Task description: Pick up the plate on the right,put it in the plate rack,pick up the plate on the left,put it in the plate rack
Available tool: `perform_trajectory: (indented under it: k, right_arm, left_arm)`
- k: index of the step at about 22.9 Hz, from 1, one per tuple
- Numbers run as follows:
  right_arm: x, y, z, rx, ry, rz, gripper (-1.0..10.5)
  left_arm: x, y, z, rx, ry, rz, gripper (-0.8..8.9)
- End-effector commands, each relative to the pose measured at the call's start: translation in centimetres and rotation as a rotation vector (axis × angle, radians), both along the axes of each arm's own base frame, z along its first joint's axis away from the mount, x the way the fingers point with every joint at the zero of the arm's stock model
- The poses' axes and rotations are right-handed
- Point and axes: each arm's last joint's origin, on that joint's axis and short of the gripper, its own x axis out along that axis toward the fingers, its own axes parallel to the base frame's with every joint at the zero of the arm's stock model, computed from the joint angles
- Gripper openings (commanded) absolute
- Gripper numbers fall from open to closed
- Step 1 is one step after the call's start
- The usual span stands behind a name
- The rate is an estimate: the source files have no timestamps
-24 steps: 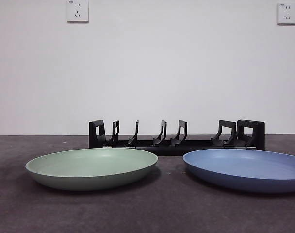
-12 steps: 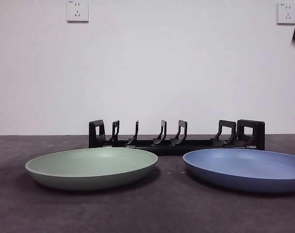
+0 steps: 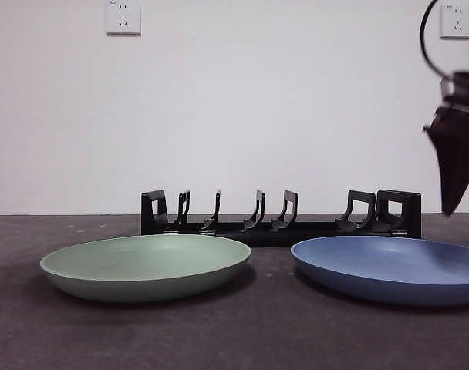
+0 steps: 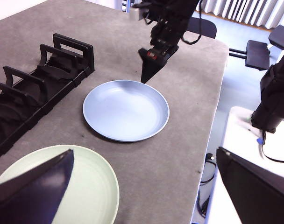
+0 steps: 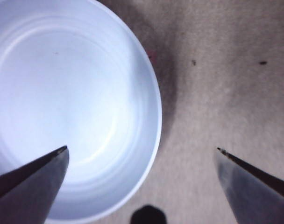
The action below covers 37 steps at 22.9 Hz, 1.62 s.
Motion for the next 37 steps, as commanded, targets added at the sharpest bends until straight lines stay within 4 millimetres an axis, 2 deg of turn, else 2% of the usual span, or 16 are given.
perform_trajectory:
  k: [1,6,11,16,17,22,27,29,31,33,37]
  right_arm:
    - [0.8,0.0,-1.2,-0.002,0.02,0.003,5.5]
    - [1.6,0.1,-3.2,-0.004,0.077,0.004,5.1]
    - [1.9,0.1,-4.2,-0.005,0.111,0.004,4.1]
    - [2.0,0.1,-4.3,-0.006,0.109,0.009,0.4]
    - [2.0,0.1,-4.3,-0.006,0.109,0.011,0.0]
    - [2.1,0.1,-4.3,-0.003,0.102,0.017,-0.1]
    - [2.1,0.2,-4.2,0.016,0.085,0.028,-0.1]
    - [1.9,0.2,-3.5,0.049,0.074,0.034,-0.1]
    - [1.3,0.3,-2.0,0.072,0.033,0.038,-0.1]
    - [0.5,0.4,0.5,0.111,-0.013,0.051,-0.1]
    - [-1.5,0.6,6.6,0.188,-0.116,0.094,-0.1]
  left_arm:
    - [0.1,-0.3,0.0,0.031,-0.052,-0.012,6.29]
    - [0.4,-0.6,-0.3,0.09,-0.076,0.028,6.29]
    - [0.6,-0.8,-0.5,0.108,-0.075,0.028,6.29]
    - [0.8,-1.0,-0.6,0.114,-0.069,0.022,6.29]
    - [0.8,-1.0,-0.7,0.114,-0.068,0.022,6.29]
    - [0.8,-1.3,-0.7,0.122,-0.073,0.004,6.29]
    - [0.0,-2.4,-1.0,0.222,-0.173,-0.073,6.29]
    - [-0.3,-2.9,-1.1,0.265,-0.215,-0.088,6.29]
    - [-0.7,-3.4,-1.1,0.301,-0.269,-0.122,6.29]
    - [-1.1,-4.0,-1.1,0.347,-0.333,-0.158,6.29]
    - [-1.7,-5.7,-1.5,0.467,-0.488,-0.239,6.29]
